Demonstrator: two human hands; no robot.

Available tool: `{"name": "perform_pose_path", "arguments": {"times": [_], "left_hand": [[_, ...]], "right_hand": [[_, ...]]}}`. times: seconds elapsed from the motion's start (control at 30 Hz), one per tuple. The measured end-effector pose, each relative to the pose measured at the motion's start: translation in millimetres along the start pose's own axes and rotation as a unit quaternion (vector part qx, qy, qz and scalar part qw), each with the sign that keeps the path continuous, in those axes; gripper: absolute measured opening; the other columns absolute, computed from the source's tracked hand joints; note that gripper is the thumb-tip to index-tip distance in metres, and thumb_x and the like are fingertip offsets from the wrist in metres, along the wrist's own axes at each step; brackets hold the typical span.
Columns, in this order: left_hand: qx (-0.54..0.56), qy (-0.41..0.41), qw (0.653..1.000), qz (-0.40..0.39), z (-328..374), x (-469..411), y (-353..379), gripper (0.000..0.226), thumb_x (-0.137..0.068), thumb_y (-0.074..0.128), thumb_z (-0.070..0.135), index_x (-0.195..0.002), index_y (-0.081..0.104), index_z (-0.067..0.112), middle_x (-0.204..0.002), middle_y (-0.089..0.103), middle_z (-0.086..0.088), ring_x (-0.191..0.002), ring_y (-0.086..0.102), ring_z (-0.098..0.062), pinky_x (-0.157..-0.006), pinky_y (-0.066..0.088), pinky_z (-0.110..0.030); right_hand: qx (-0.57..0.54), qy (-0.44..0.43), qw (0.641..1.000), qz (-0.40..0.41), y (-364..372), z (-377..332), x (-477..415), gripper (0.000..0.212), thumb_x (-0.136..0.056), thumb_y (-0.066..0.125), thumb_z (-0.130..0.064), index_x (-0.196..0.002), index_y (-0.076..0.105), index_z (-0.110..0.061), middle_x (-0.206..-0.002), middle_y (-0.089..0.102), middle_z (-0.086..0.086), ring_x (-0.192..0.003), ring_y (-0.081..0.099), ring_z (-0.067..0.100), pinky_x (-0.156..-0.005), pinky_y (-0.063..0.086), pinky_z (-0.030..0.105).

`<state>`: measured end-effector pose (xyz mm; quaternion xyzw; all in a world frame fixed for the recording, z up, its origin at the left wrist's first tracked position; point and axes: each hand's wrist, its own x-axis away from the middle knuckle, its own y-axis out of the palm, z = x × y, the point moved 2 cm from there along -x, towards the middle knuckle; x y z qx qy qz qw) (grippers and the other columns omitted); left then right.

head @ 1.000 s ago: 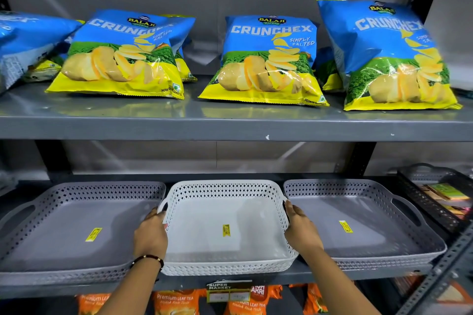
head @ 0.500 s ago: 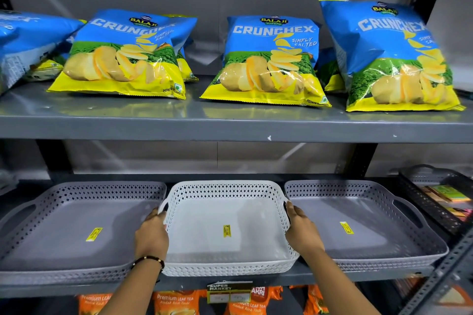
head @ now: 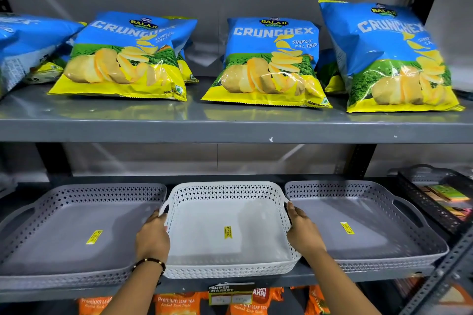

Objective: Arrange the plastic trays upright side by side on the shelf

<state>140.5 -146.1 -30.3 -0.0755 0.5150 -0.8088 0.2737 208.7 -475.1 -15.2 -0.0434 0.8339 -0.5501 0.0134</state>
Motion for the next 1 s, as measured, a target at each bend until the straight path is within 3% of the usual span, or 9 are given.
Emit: {"name": "perform_pose_path", "arguments": {"times": [0.23, 0.63, 0.73, 0.77, 0.8, 0.87, 0.93, 1.0], "left_hand": [[-0.004, 0.002, 1.0, -0.006, 2, 0, -3, 0.043, -0.09, 0.046, -0.002, -0.129, 0.054, 0.015, -0.14, 0.051, -0.008, -0.113, 0.059, -0.035, -0.096, 0.05, -0.046], [-0.031, 0.016, 0.999, 0.009, 5, 5, -4, 0.036, -0.091, 0.044, -0.001, -0.121, 0.059, 0.013, -0.129, 0.059, -0.01, -0.102, 0.064, -0.035, -0.083, 0.054, -0.043], [-0.03, 0.01, 0.999, 0.0, 5, 5, -8, 0.035, -0.091, 0.047, 0.003, -0.122, 0.058, 0.014, -0.14, 0.049, -0.009, -0.118, 0.055, -0.035, -0.093, 0.052, -0.047], [-0.041, 0.022, 0.999, 0.022, 8, 7, -11, 0.036, -0.089, 0.05, 0.005, -0.122, 0.059, 0.016, -0.145, 0.044, -0.007, -0.127, 0.048, -0.035, -0.098, 0.048, -0.05], [-0.061, 0.054, 0.995, 0.061, 13, 10, -16, 0.034, -0.086, 0.055, 0.005, -0.118, 0.063, 0.017, -0.146, 0.045, -0.005, -0.131, 0.044, -0.034, -0.101, 0.045, -0.052], [-0.064, 0.179, 0.971, 0.142, 30, 19, -30, 0.026, -0.081, 0.06, 0.009, -0.103, 0.072, 0.014, -0.13, 0.062, -0.006, -0.119, 0.058, -0.031, -0.096, 0.048, -0.049], [-0.011, 0.311, 0.928, 0.203, 52, 35, -50, 0.027, -0.082, 0.051, 0.016, -0.094, 0.075, 0.014, -0.105, 0.075, -0.002, -0.09, 0.072, -0.023, -0.086, 0.052, -0.034], [0.014, 0.415, 0.874, 0.254, 76, 59, -74, 0.025, -0.083, 0.052, 0.017, -0.091, 0.075, 0.016, -0.089, 0.077, 0.002, -0.075, 0.072, -0.017, -0.077, 0.046, -0.025]], "right_hand": [[0.001, 0.006, 1.0, -0.002, -2, -2, 0, 0.076, -0.08, 0.036, 0.006, -0.148, 0.015, -0.02, -0.153, 0.026, 0.006, -0.121, 0.048, 0.038, -0.096, 0.047, 0.044], [0.002, 0.007, 1.0, -0.005, 2, -1, 0, 0.075, -0.08, 0.036, 0.007, -0.148, 0.016, -0.019, -0.154, 0.025, 0.005, -0.123, 0.047, 0.036, -0.096, 0.046, 0.041], [0.037, 0.032, 0.999, -0.005, -1, -5, 4, 0.067, -0.084, 0.038, 0.0, -0.147, 0.019, -0.017, -0.154, 0.025, 0.008, -0.125, 0.045, 0.035, -0.1, 0.042, 0.046], [0.082, 0.027, 0.995, 0.047, -5, -10, 8, 0.059, -0.086, 0.041, -0.006, -0.143, 0.027, -0.013, -0.151, 0.031, 0.01, -0.124, 0.048, 0.034, -0.101, 0.04, 0.049], [0.115, 0.001, 0.985, 0.125, -9, -18, 12, 0.049, -0.086, 0.045, -0.011, -0.134, 0.041, -0.008, -0.142, 0.045, 0.013, -0.116, 0.054, 0.033, -0.098, 0.041, 0.051], [0.148, -0.09, 0.952, 0.252, -21, -43, 29, 0.027, -0.079, 0.049, -0.015, -0.1, 0.064, -0.008, -0.102, 0.07, 0.011, -0.084, 0.066, 0.03, -0.081, 0.049, 0.045], [0.133, -0.2, 0.915, 0.324, -33, -73, 48, 0.017, -0.076, 0.046, -0.017, -0.074, 0.062, -0.013, -0.072, 0.067, 0.004, -0.063, 0.061, 0.027, -0.065, 0.043, 0.034], [0.097, -0.295, 0.869, 0.385, -42, -102, 72, 0.014, -0.078, 0.048, -0.015, -0.068, 0.057, -0.013, -0.064, 0.058, 0.003, -0.058, 0.054, 0.027, -0.059, 0.031, 0.034]]}}
